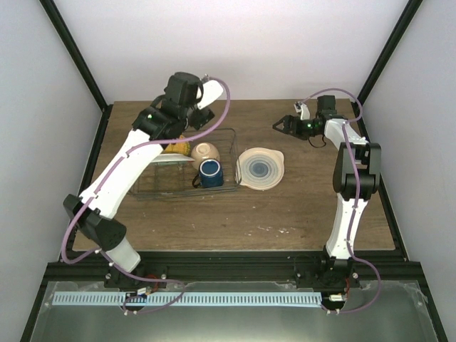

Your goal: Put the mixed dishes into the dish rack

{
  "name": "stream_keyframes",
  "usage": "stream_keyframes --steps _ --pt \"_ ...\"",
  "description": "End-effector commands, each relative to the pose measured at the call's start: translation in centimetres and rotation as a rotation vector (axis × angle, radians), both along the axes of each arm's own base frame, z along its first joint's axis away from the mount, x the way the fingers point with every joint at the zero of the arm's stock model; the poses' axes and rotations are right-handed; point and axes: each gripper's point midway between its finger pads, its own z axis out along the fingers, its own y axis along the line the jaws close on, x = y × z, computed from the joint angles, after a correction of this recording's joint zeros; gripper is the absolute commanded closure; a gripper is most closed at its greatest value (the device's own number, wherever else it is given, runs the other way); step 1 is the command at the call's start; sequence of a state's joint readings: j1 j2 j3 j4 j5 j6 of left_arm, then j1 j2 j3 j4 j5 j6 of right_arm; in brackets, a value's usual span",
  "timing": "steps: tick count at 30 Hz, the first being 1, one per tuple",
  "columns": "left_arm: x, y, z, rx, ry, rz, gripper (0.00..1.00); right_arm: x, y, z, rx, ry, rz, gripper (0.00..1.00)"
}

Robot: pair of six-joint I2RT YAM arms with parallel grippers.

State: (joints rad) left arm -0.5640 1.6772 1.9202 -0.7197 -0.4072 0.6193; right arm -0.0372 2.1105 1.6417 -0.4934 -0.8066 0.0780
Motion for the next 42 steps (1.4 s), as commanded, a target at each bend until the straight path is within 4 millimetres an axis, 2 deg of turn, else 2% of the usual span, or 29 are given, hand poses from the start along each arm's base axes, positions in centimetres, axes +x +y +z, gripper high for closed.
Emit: stream_keyframes --steps 1,4,7,10,19,23,32,37,42 --pt "4.4 1.2 0.9 -0.293 0.002 0.101 0.0 -2.2 -1.3 0.4 -0.086 0.023 -0.046 0.0" --pt "6.8 5.0 0.1 -0.448 0.043 0.239 0.0 -3.5 -1.5 0.3 -0.094 0.04 -0.058 0.0" --pt "8.5 9.1 -2.2 -0.571 0.127 0.37 0.0 -4.4 -1.6 -0.1 -0.103 0.065 -0.073 0.0" --pt "9.2 11.6 -4.0 -0.624 0.159 0.445 0.0 -5.1 -1.6 -0.7 -0.099 0.107 -0.078 0.01" --pt "9.6 11.8 -5.4 -0.61 0.178 0.449 0.0 -7.8 -1.9 -5.0 -0.151 0.235 -0.086 0.1" --pt "9.6 12.2 -5.2 -0.591 0.169 0.454 0.0 -8.3 -1.0 -6.3 -0.184 0.251 -0.061 0.14" --pt "9.2 13.1 -5.5 -0.553 0.167 0.475 0.0 -8.0 1.7 -7.6 -0.268 0.252 -0.005 0.21" --pt "8.9 13.7 -5.5 -0.528 0.158 0.491 0.0 -7.7 0.8 -8.2 -0.407 0.25 -0.037 0.24" --pt "8.8 14.0 -5.6 -0.517 0.157 0.493 0.0 -7.6 -0.2 -8.4 -0.468 0.259 -0.073 0.38"
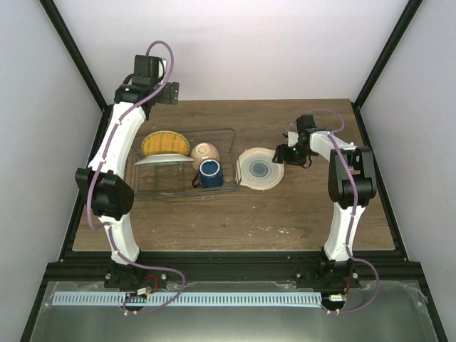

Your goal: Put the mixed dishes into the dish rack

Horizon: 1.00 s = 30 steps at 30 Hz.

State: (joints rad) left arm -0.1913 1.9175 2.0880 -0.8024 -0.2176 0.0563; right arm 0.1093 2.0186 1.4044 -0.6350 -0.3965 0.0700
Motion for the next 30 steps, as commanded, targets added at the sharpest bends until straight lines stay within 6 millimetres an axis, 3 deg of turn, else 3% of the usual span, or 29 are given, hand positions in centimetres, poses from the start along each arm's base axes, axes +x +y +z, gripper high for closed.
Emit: stream_keyframes --steps 1,9,13,17,22,30 --pt "-0.5 0.8 1.1 0.018 -0.02 0.01 0.0 0.7 -1.3 0.1 -0.099 -0.008 -0.028 0.42" --pt "-0.5 0.9 1.0 0.027 -0.02 0.011 0.0 0.5 -1.9 -0.8 -0.135 0.006 -0.036 0.79" --pt "-0.5 0.6 1.2 0.009 -0.02 -0.003 0.0 0.6 -1.7 -1.3 -0.137 0.009 -0.034 0.88" --pt "-1.1 -1.0 0.8 -0.067 -0.001 -0.07 0.0 0.9 -2.0 -1.7 -0.157 0.01 -0.047 0.98" --pt "-1.8 -3.2 -0.3 -0.17 0.037 -0.142 0.0 1.5 -2.9 -1.4 -0.179 0.008 -0.091 0.99" --pt "-1.8 -7.5 -0.6 -0.237 0.058 -0.245 0.0 2.4 -6.1 -0.5 0.023 0.03 -0.247 0.99"
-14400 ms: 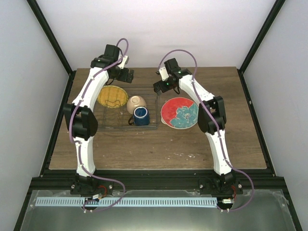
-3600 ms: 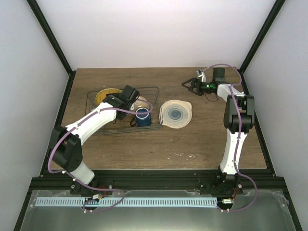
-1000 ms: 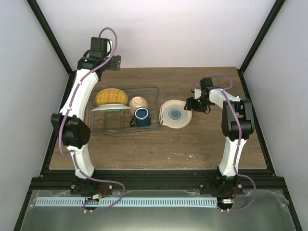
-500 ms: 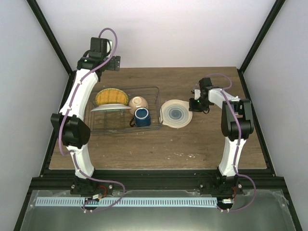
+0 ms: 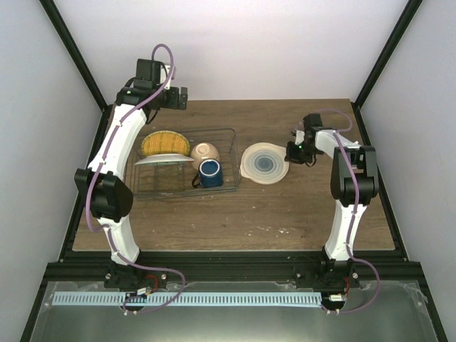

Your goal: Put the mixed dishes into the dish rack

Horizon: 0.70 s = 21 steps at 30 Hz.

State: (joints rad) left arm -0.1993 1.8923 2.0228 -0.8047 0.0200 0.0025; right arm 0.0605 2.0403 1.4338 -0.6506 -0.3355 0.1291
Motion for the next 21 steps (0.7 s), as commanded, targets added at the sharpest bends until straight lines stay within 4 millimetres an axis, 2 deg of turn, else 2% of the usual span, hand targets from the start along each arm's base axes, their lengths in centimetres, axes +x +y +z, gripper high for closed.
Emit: stream_keyframes --steps 1,6,11,21 --pt "-0.3 -4.1 1.2 -0.067 -0.016 -0.096 0.0 1.5 -3.3 0.2 0.1 -0.005 -0.141 0.99" --pt "0.3 -8.4 1.3 -0.088 -0.01 -0.183 0.0 1.8 -4.2 1.2 0.228 -0.018 -0.211 0.99" --pt "0.3 -12.5 1.7 -0.21 0.0 -0.284 0.0 1.9 -5.3 1.9 0.311 -0.036 -0.26 0.99" --pt "-0.2 -19.4 -2.0 -0.347 0.112 -0.433 0.0 2.0 -8.7 3.7 0.421 -0.1 -0.341 0.99"
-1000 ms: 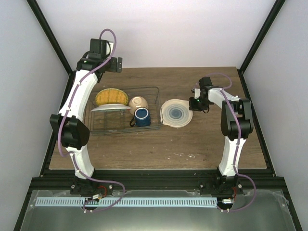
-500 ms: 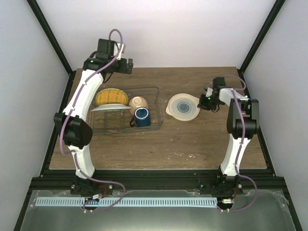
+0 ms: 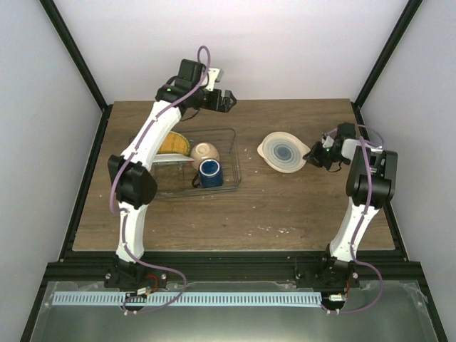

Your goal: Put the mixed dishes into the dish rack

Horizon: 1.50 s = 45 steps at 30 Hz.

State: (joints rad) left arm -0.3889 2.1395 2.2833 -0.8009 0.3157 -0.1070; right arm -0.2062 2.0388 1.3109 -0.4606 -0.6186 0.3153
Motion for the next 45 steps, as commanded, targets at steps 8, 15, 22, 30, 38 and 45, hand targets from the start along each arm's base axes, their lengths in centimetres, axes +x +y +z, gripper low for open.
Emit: stream_keyframes --steps 8,15,22,30,38,45 --pt "-0.8 -6.3 -2.5 -0.13 0.097 -0.15 0.0 2.2 -1.6 7.2 0.116 -0.206 -0.009 0.99" --pt "-1.1 -7.2 -2.9 -0.149 0.113 -0.174 0.0 4.2 0.0 11.9 0.092 -0.323 0.08 0.99" --pt "-1.1 -7.1 -3.8 -0.132 0.121 -0.166 0.0 5.7 3.9 15.8 0.1 -0.417 0.167 0.99" --pt "-1.2 -7.6 -5.3 -0.127 0.146 -0.181 0.0 5.9 7.3 17.9 0.122 -0.463 0.224 0.99" --pt "-1.4 -7.6 -7.2 -0.096 0.165 -0.187 0.0 5.1 9.4 20.4 0.156 -0.522 0.263 0.99" --pt "-1.7 -8.1 -8.4 -0.087 0.183 -0.205 0.0 4.6 11.1 21.8 0.18 -0.552 0.305 0.99"
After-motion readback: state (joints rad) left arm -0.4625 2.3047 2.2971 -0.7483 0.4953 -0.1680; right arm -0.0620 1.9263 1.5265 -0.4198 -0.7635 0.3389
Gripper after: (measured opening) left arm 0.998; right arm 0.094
